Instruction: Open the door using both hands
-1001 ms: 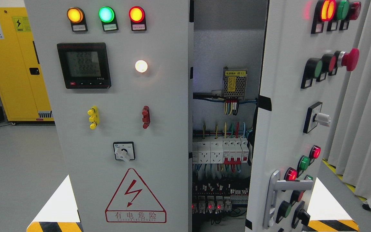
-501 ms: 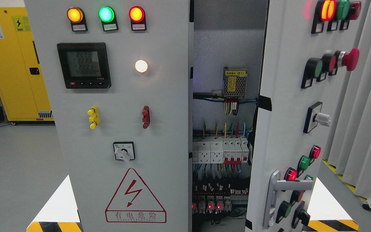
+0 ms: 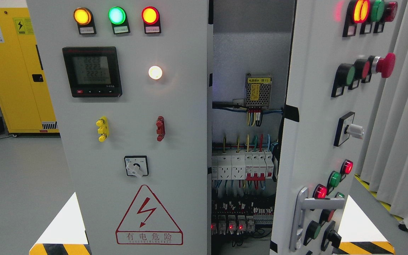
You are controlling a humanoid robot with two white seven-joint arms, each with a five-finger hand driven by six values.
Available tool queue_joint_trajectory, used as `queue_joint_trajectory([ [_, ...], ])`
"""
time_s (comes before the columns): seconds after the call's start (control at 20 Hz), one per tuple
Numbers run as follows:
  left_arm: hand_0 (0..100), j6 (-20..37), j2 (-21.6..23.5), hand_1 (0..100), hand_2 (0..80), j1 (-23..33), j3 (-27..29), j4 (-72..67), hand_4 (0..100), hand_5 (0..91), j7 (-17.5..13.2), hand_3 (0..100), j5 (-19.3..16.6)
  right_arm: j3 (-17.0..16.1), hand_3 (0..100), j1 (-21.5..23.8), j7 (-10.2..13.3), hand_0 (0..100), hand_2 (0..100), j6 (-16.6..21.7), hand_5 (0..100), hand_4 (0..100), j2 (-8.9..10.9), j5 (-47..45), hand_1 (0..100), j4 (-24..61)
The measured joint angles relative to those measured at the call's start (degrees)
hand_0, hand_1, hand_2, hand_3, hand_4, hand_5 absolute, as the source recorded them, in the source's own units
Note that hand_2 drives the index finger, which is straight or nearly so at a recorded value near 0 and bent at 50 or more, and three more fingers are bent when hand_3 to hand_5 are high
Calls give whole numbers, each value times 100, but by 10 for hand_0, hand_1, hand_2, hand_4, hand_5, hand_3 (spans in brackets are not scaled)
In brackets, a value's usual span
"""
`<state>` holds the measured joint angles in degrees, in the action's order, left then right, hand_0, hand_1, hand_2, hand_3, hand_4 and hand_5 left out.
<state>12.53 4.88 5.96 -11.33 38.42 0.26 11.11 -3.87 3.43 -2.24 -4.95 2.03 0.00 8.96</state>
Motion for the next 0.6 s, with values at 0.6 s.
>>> queue_joint_trajectory([
  [0.6,0,-21,1576,0,0,53,-650,3177,0,0,-1857,0,1642,0,0,0,-1,214,0,-2,0,0,0,0,76,0],
])
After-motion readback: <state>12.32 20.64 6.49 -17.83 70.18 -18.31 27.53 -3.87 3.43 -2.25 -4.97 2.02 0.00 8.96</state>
